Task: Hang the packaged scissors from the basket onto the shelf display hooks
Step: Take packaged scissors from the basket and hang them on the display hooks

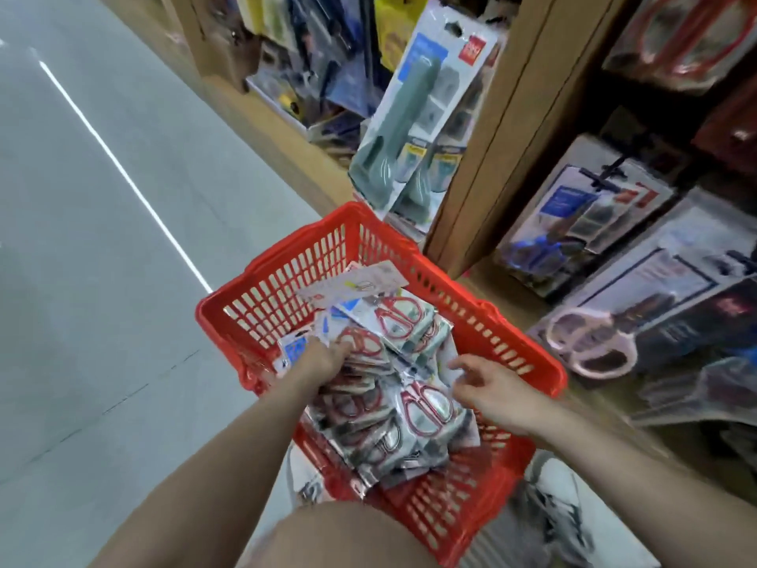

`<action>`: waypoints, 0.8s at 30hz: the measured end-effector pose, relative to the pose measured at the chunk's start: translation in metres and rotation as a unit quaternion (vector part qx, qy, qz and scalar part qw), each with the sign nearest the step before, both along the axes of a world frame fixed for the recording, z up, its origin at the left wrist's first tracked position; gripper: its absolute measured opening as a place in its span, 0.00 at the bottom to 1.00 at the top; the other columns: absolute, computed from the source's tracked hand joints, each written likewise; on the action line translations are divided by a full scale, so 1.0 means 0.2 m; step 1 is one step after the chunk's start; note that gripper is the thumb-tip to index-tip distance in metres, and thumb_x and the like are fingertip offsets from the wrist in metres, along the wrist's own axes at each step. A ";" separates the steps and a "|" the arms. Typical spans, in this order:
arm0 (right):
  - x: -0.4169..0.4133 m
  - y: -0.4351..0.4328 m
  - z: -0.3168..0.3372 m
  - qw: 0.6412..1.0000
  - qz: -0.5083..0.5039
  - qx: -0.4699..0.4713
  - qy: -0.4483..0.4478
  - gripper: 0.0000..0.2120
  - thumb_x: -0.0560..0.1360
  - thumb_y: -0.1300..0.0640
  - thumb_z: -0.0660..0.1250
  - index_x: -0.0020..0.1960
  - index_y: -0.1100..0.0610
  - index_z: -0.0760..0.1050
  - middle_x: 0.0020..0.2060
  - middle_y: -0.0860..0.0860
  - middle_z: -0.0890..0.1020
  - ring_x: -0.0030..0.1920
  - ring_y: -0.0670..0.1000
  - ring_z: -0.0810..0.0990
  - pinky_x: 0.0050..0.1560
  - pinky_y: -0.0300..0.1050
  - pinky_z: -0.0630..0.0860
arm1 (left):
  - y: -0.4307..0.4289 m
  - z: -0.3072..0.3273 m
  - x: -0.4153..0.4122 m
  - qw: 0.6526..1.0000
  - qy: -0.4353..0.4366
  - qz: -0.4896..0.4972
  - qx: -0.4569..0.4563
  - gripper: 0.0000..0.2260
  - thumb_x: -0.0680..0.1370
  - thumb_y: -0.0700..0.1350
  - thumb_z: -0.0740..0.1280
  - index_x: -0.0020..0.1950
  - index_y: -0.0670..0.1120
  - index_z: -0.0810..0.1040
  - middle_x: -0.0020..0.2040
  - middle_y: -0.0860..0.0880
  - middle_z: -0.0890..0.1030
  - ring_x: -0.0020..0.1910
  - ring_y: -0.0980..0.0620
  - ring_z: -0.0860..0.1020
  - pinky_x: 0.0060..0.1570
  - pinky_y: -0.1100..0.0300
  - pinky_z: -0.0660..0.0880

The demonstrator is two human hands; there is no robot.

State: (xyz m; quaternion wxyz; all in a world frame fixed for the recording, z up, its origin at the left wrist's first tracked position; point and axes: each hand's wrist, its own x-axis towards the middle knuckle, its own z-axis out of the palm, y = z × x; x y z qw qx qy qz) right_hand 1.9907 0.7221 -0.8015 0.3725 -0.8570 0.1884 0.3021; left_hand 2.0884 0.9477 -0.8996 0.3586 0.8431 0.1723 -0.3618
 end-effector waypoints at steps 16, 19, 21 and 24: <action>0.04 0.28 -0.28 0.869 -0.362 0.314 0.123 0.19 0.77 0.41 0.66 0.64 0.48 0.72 0.61 0.51 0.77 0.52 0.55 0.79 0.58 0.55 0.74 | -0.04 0.21 -0.24 0.930 0.142 0.212 -0.266 0.06 0.71 0.41 0.72 0.43 0.41 0.76 0.28 0.48 0.79 0.23 0.53 0.75 0.25 0.65 0.68; 0.00 0.27 -0.29 0.858 -0.367 0.330 0.141 0.22 0.74 0.40 0.69 0.61 0.53 0.74 0.52 0.51 0.82 0.58 0.58 0.79 0.68 0.58 0.70 | 0.02 0.34 -0.31 0.920 0.151 0.214 -0.293 0.02 0.72 0.40 0.68 0.41 0.42 0.77 0.28 0.49 0.79 0.23 0.55 0.72 0.22 0.66 0.65; -0.01 0.26 -0.25 0.856 -0.362 0.336 0.149 0.20 0.73 0.39 0.70 0.52 0.56 0.77 0.36 0.51 0.85 0.50 0.57 0.82 0.57 0.52 0.77 | 0.05 0.46 -0.35 0.916 0.148 0.220 -0.302 0.01 0.74 0.38 0.66 0.43 0.42 0.76 0.30 0.48 0.78 0.21 0.56 0.72 0.18 0.69 0.63; -0.02 0.25 -0.16 0.857 -0.339 0.357 0.154 0.21 0.72 0.39 0.70 0.49 0.57 0.78 0.32 0.53 0.85 0.41 0.55 0.84 0.50 0.50 0.79 | 0.10 0.64 -0.40 0.913 0.126 0.210 -0.326 0.04 0.73 0.38 0.67 0.47 0.42 0.77 0.38 0.44 0.81 0.23 0.55 0.74 0.18 0.71 0.64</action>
